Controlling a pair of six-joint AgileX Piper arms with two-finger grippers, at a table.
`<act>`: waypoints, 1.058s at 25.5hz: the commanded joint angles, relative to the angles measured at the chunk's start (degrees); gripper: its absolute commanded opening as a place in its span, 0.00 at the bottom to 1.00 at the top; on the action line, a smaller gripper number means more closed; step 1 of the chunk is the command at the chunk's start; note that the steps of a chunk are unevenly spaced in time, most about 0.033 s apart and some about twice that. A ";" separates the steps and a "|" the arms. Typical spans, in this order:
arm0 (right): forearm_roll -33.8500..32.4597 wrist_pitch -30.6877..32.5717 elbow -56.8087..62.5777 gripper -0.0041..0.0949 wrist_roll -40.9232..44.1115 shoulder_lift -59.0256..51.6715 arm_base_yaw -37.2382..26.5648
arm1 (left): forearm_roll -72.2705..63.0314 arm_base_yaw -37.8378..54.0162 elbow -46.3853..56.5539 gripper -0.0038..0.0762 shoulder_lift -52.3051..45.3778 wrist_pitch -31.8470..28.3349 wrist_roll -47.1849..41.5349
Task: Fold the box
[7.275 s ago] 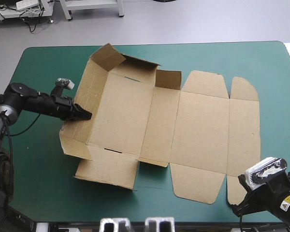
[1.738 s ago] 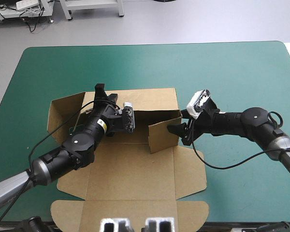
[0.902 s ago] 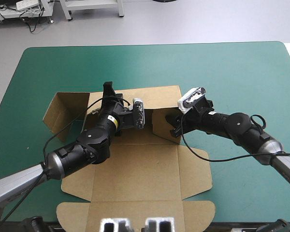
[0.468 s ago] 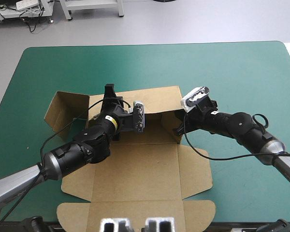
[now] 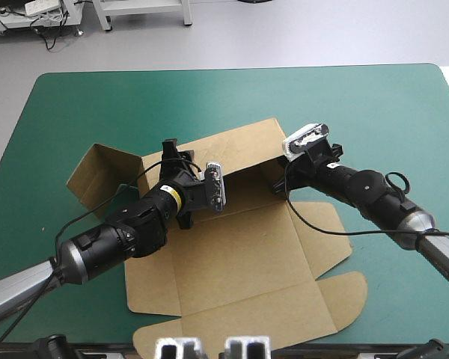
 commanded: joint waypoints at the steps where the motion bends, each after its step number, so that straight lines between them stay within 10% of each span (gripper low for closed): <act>1: 2.91 -1.06 -5.16 0.02 -0.03 -0.13 -0.73 | -3.03 -1.21 -0.62 0.67 -2.67 -4.52 -0.09; 13: 2.91 3.91 -8.92 0.02 2.64 6.59 -4.63 | -1.12 -12.02 -1.57 0.60 -6.75 0.66 -4.76; 16: 2.50 4.51 -9.00 0.02 2.53 6.59 -4.63 | 0.31 -13.00 -4.67 0.38 -7.60 2.44 -6.99; 18: 1.39 5.14 -9.05 0.02 2.53 6.59 -4.63 | 0.18 -12.89 -8.62 0.03 -7.89 4.62 -6.99; 27: -17.65 13.76 -9.05 0.02 13.62 -1.84 -4.78 | -12.49 5.07 -17.83 0.07 -7.89 6.60 -4.46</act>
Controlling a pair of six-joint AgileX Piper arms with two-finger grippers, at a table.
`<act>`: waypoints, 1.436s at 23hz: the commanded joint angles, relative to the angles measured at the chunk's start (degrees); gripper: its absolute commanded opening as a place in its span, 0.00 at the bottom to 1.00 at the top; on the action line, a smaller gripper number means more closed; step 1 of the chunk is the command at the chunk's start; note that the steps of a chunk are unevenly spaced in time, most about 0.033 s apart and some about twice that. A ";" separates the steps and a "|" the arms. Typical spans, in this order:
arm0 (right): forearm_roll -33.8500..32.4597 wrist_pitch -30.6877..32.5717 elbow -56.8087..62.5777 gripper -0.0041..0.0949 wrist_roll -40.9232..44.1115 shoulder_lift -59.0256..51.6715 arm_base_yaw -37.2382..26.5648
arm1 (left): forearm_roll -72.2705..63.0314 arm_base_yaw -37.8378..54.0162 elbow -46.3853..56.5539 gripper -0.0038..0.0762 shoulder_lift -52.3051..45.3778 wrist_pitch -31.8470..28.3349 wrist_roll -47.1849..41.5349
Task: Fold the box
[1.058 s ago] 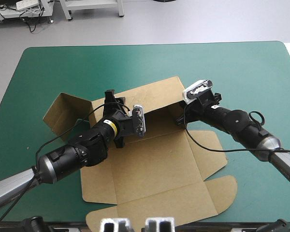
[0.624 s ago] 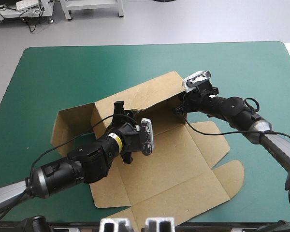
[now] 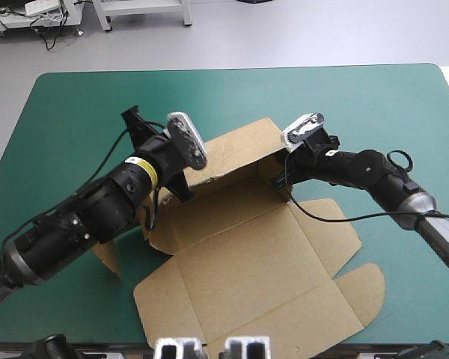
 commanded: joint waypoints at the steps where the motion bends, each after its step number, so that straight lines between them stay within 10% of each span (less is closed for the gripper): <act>1: -8.13 2.11 -1.96 0.02 6.96 -7.14 -1.08 | -7.98 9.01 -3.57 0.07 -1.69 -1.15 1.97; 12: -12.54 49.67 -18.51 0.02 11.17 -7.51 -21.96 | -35.29 38.75 -7.14 0.07 -2.11 3.52 9.61; 33: -24.23 49.39 -39.18 0.12 23.80 21.36 -13.17 | -40.42 47.36 -7.14 0.06 -2.11 7.00 12.91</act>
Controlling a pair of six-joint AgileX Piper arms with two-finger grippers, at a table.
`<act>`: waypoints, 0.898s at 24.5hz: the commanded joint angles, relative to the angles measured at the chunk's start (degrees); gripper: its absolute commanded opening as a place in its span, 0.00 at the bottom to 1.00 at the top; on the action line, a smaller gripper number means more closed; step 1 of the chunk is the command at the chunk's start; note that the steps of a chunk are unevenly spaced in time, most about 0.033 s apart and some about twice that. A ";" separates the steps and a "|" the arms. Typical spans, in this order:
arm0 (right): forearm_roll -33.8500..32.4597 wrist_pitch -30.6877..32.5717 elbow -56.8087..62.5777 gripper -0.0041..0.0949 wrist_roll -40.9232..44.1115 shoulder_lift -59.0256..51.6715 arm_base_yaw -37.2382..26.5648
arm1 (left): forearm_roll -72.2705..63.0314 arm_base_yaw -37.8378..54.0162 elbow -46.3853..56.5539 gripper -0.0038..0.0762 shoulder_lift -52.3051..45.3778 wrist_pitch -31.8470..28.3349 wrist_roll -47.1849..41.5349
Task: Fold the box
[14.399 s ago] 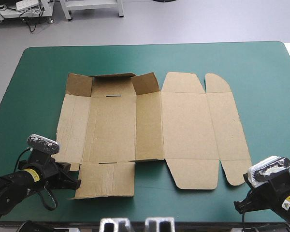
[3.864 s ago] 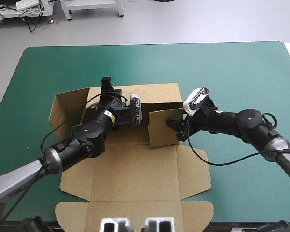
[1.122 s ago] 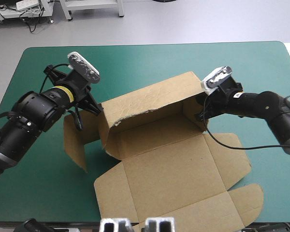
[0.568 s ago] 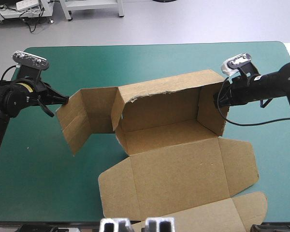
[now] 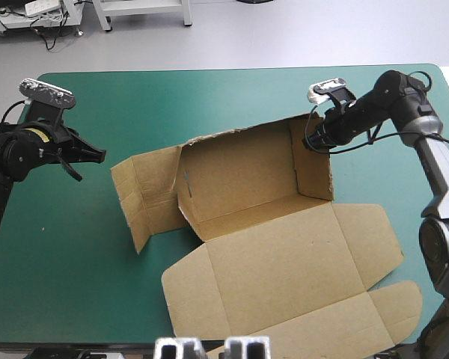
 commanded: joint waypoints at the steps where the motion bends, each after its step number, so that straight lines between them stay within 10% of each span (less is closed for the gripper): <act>1: 0.21 3.90 -4.34 0.25 -0.43 1.15 1.25 | -0.96 0.07 -1.92 0.06 -1.62 -2.78 1.15; 7: 0.98 3.90 -10.93 0.78 5.04 1.15 1.25 | -0.95 0.07 -1.92 0.06 -1.62 -2.65 1.79; 22: -6.32 3.90 -12.23 0.77 7.45 2.63 4.76 | -1.75 0.07 -1.92 0.06 -1.62 -2.79 1.79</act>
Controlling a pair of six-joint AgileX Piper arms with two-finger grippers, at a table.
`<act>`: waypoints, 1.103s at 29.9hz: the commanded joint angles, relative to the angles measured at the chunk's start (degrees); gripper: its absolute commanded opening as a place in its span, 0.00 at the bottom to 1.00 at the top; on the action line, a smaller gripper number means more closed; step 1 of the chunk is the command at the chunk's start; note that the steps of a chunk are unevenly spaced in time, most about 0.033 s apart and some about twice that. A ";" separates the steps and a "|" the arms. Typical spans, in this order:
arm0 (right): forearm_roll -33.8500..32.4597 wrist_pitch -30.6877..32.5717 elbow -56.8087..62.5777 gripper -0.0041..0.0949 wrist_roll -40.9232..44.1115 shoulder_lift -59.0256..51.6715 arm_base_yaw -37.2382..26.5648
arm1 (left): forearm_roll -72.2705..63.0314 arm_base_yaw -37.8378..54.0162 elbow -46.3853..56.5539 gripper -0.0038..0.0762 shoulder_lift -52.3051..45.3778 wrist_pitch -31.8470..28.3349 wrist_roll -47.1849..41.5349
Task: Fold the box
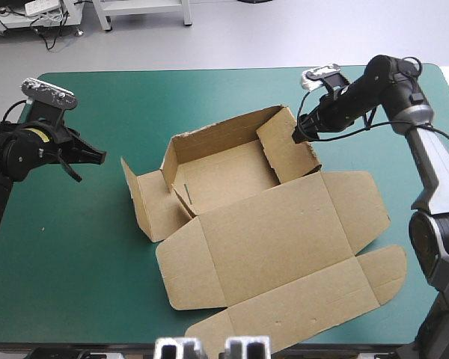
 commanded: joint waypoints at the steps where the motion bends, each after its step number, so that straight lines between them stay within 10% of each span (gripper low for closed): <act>1: -2.42 1.06 -1.65 0.77 0.44 0.12 2.27 | -1.56 0.07 -1.92 0.06 -1.57 -2.71 -0.12; 12: -0.79 1.06 -1.65 0.60 2.99 9.42 3.16 | -2.83 0.07 -1.92 0.06 -1.57 -0.24 -0.12; 19: 1.67 1.06 -1.89 0.03 0.44 10.89 3.16 | -3.62 0.07 -1.92 0.06 -1.57 -0.09 -0.04; 33: 8.49 1.18 -3.91 0.02 -2.75 -3.54 -5.08 | -5.86 5.61 -1.92 0.06 -1.57 0.43 -0.04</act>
